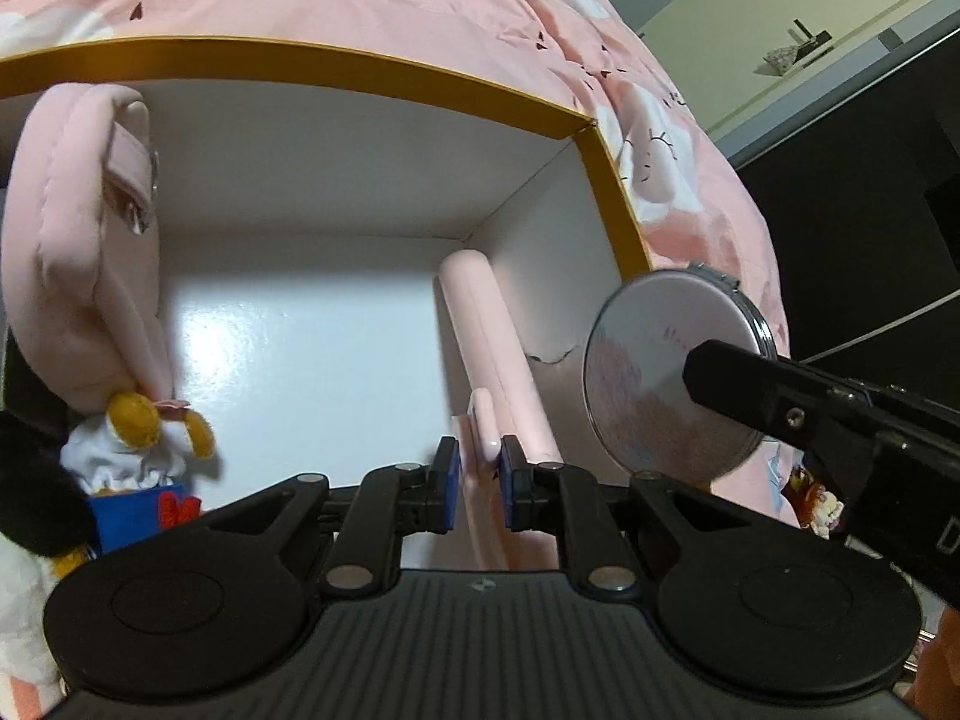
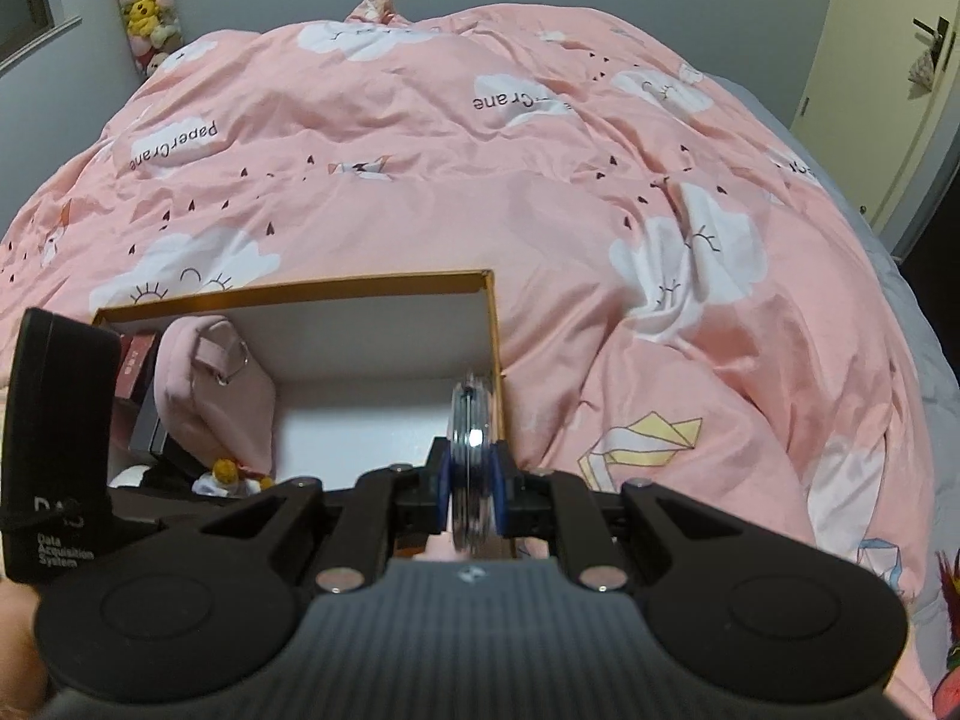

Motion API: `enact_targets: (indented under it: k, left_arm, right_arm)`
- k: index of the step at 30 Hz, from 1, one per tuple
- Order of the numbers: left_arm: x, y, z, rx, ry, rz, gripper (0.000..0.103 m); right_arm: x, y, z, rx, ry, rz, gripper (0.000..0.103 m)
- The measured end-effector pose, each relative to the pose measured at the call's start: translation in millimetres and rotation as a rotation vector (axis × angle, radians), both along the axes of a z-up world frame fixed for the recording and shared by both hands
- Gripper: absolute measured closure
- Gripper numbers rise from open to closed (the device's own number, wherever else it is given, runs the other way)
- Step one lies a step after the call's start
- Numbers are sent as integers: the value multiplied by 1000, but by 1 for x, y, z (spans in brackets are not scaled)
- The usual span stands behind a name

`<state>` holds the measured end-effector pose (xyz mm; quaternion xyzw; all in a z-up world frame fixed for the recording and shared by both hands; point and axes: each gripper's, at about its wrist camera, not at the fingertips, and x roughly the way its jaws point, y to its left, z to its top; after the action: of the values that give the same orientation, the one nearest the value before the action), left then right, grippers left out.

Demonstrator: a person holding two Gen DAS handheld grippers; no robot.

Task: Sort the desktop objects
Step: 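Lower the pink stick into the shoebox with the left gripper while the right lowers the mirror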

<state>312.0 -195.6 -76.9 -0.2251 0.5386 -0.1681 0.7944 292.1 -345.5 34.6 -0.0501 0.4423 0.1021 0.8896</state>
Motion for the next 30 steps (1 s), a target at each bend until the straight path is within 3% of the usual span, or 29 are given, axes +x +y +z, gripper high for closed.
enact_targets:
  k: [19,23,24,30]
  left_arm:
    - [9,-3,-10,-117,30,-37,80]
    - [7,-4,-1,-47,-6,-27,87]
    - [7,-4,2,-19,-11,-27,95]
    - [3,-10,11,49,-52,-53,95]
  right_arm:
    - [-7,-8,5,26,-4,-24,89]
    - [-7,-8,6,29,-7,-24,89]
    - [-8,-8,6,31,-8,-23,89]
    - [-7,-9,4,40,-4,-27,89]
